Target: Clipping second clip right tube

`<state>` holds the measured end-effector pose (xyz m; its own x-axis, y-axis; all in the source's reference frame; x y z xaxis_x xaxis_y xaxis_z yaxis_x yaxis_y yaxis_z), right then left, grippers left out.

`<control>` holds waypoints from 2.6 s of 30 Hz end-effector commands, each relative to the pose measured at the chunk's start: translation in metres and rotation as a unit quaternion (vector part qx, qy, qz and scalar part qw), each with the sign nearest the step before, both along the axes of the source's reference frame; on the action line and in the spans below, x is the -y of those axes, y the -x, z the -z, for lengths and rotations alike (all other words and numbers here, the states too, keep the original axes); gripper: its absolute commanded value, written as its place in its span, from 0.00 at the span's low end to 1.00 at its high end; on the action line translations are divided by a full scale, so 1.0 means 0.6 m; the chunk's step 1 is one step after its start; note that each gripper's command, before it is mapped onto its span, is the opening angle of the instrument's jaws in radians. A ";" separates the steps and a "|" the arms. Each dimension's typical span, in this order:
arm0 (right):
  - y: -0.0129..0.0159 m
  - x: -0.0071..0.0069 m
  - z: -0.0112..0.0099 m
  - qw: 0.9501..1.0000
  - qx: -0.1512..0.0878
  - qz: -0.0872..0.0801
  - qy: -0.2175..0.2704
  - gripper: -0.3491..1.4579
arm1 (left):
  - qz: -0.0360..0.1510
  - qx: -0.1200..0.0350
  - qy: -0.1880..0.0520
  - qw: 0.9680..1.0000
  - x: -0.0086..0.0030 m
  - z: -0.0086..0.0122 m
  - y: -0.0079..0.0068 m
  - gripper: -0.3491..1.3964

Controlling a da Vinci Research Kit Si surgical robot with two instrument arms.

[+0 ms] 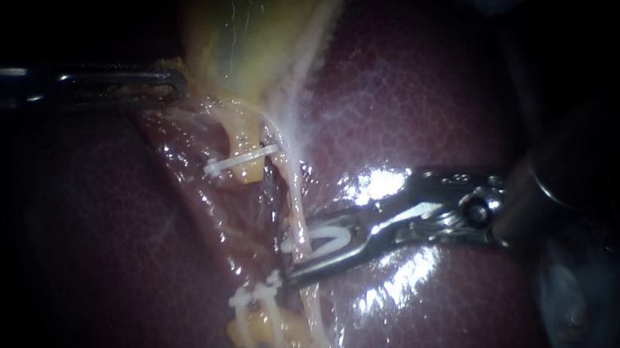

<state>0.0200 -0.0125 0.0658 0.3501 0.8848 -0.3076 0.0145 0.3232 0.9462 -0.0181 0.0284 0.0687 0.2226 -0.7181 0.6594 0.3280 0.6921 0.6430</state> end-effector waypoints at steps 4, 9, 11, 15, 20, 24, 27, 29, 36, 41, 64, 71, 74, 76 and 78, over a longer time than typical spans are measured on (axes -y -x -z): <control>-0.0004 0.0000 0.0004 0.999 -0.030 -0.004 -0.027 0.45 | 0.000 0.000 0.000 1.000 0.0000 0.0002 0.0000 0.00; -0.0005 -0.0001 0.0026 0.997 -0.064 -0.004 -0.052 0.45 | 0.000 0.000 0.000 1.000 0.0001 0.0002 -0.0001 0.00; -0.0007 -0.0002 0.0042 0.996 -0.074 -0.001 -0.055 0.45 | 0.000 0.000 0.000 1.000 0.0001 0.0003 -0.0001 0.00; -0.0010 0.0000 0.0076 0.994 -0.093 -0.001 -0.062 0.45 | 0.000 0.000 0.000 1.000 0.0002 0.0004 -0.0001 0.00; -0.0013 -0.0003 0.0110 0.992 -0.109 -0.008 -0.069 0.44 | 0.000 0.000 0.000 1.000 0.0002 0.0004 0.0000 0.00; -0.0014 -0.0007 0.0122 0.991 -0.114 -0.011 -0.072 0.44 | 0.000 0.000 0.000 1.000 0.0002 0.0004 0.0000 0.00; -0.0014 -0.0009 0.0122 0.990 -0.118 -0.014 -0.074 0.43 | 0.000 0.000 0.000 1.000 0.0002 0.0004 0.0000 0.00; -0.0014 -0.0011 0.0120 0.989 -0.123 -0.017 -0.075 0.42 | 0.000 0.000 0.000 1.000 0.0001 0.0004 0.0000 0.00; -0.0022 -0.0019 0.0109 0.987 -0.134 -0.027 -0.080 0.36 | 0.002 -0.001 0.000 1.000 0.0001 0.0004 0.0001 0.00; -0.0021 -0.0021 0.0106 0.987 -0.133 -0.027 -0.080 0.30 | 0.002 -0.001 0.000 1.000 0.0002 0.0004 0.0001 0.00; -0.0024 -0.0022 0.0105 0.987 -0.122 -0.029 -0.098 0.03 | 0.002 -0.001 0.000 1.000 0.0003 0.0006 0.0000 0.00; -0.0025 -0.0023 0.0104 0.987 -0.118 -0.039 -0.097 0.00 | 0.002 -0.001 0.000 1.000 0.0002 0.0005 0.0000 0.00; -0.0025 -0.0022 0.0104 0.987 -0.116 -0.041 -0.099 0.00 | 0.002 -0.001 0.000 1.000 0.0002 0.0005 0.0000 0.00; -0.0027 -0.0022 0.0105 0.987 -0.118 -0.035 -0.100 0.00 | 0.002 -0.001 0.000 1.000 0.0002 0.0005 0.0000 0.00; -0.0029 -0.0022 0.0105 0.988 -0.116 -0.034 -0.100 0.00 | 0.002 -0.001 0.000 1.000 0.0003 0.0005 0.0000 0.00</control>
